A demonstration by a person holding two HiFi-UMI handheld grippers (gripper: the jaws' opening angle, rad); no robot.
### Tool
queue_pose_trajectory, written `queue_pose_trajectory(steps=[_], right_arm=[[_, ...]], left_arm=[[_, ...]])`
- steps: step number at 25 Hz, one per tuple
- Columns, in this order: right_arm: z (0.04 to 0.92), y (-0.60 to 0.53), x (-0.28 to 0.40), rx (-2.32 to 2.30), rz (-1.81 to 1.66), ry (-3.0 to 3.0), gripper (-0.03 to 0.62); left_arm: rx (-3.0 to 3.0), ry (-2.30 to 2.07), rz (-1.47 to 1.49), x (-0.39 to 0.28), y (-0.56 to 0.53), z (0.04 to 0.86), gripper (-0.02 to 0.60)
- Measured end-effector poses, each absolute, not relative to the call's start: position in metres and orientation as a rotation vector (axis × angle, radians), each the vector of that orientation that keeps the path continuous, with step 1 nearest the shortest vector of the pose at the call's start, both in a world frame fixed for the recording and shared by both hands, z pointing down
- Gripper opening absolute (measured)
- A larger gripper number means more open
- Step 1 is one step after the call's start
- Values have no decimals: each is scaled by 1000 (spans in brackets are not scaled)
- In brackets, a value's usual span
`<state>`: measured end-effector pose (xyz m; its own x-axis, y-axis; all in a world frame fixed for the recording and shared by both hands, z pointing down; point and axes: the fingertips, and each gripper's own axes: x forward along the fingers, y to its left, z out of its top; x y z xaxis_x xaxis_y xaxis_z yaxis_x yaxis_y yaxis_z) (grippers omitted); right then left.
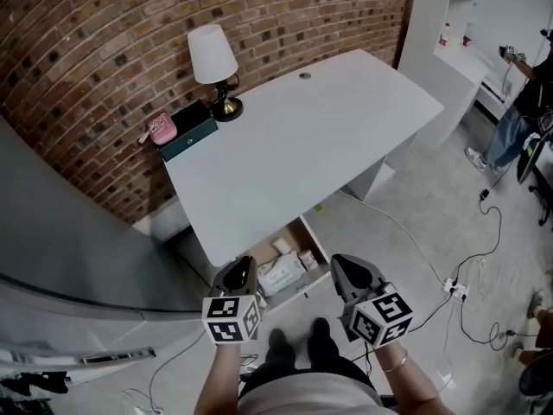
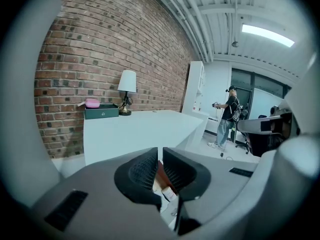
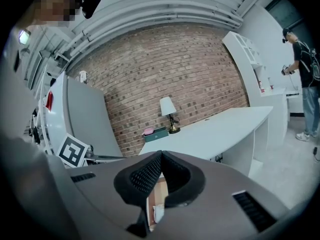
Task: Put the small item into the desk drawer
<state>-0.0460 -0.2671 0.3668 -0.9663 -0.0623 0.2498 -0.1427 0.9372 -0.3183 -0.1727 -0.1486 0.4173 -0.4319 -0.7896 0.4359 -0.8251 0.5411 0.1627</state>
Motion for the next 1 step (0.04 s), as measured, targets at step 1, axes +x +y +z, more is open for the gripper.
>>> queue_pose_trajectory(steps=[1], right_arm=[[369, -270, -50, 148, 496, -2856, 6]], left_arm=[[1305, -2321, 102, -177, -151, 418, 29]])
